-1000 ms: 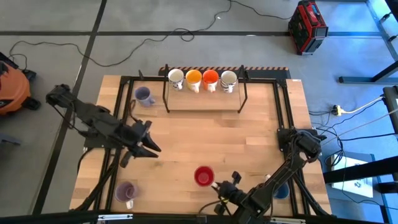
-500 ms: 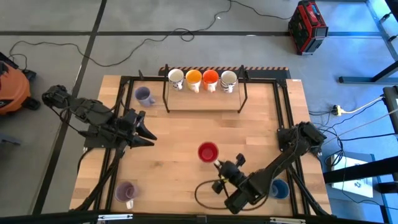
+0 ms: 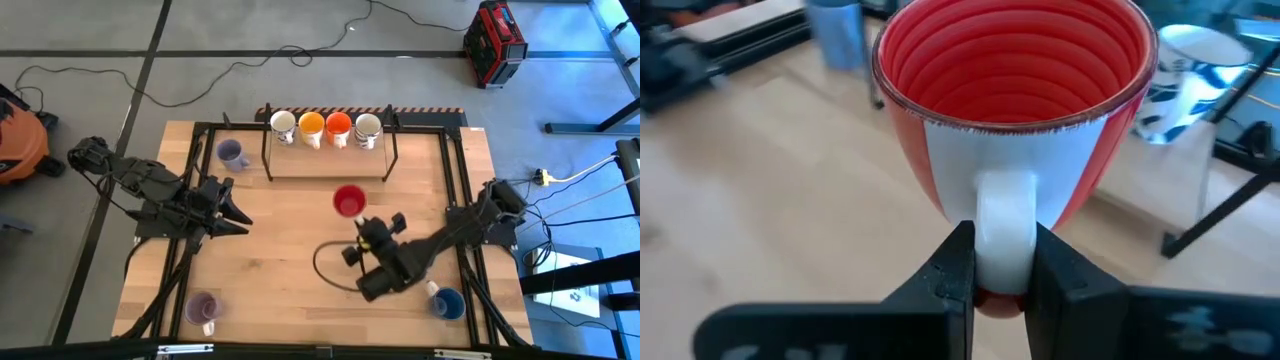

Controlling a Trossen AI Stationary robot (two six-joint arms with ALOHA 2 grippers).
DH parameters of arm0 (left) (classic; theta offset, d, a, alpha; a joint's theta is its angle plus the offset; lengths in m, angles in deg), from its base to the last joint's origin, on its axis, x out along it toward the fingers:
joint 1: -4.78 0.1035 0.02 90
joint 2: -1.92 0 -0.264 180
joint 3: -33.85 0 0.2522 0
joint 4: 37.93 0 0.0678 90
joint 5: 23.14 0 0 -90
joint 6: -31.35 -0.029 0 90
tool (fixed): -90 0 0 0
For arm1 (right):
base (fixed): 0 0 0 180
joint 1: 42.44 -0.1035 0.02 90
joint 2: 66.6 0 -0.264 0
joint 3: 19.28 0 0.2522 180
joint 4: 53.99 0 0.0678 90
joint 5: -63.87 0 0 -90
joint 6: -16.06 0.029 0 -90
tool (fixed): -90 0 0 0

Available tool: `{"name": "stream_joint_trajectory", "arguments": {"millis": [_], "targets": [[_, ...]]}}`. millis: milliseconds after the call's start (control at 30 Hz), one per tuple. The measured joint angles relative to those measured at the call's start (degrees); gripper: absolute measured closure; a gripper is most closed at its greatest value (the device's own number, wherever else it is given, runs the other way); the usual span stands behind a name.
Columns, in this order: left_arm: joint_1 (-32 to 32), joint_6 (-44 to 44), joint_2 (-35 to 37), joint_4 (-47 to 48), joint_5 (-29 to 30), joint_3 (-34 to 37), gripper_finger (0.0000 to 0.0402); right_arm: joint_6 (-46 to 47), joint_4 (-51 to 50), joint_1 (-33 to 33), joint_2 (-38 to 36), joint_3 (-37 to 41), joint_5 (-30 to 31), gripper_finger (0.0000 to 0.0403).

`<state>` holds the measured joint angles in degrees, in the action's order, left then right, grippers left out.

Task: Place coffee mugs
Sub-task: Put the red mug on the shelf

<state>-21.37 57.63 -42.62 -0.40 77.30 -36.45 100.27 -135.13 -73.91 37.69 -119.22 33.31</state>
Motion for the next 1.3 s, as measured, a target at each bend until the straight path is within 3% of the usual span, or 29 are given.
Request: {"name": "stream_joint_trajectory", "arguments": {"millis": [367,900,1133,1300], "targets": [[0.00,-1.39,-0.02,-0.02,0.00,0.00,0.0292,1.27,-3.17,8.92,-0.81,1.75,-3.06,0.0366],[0.00,-1.46,-0.02,-0.21,0.06,0.00,0.0292,1.30,14.21,12.16,-10.59,19.35,-6.16,0.0366],[0.00,-1.51,-0.02,-0.26,3.06,0.00,0.0292,1.26,14.91,14.03,-10.58,20.31,-5.86,0.0366],[-0.02,-1.51,-0.02,-0.26,8.95,0.00,0.0292,1.33,14.20,15.18,-10.58,20.31,-3.94,0.0366]]}}
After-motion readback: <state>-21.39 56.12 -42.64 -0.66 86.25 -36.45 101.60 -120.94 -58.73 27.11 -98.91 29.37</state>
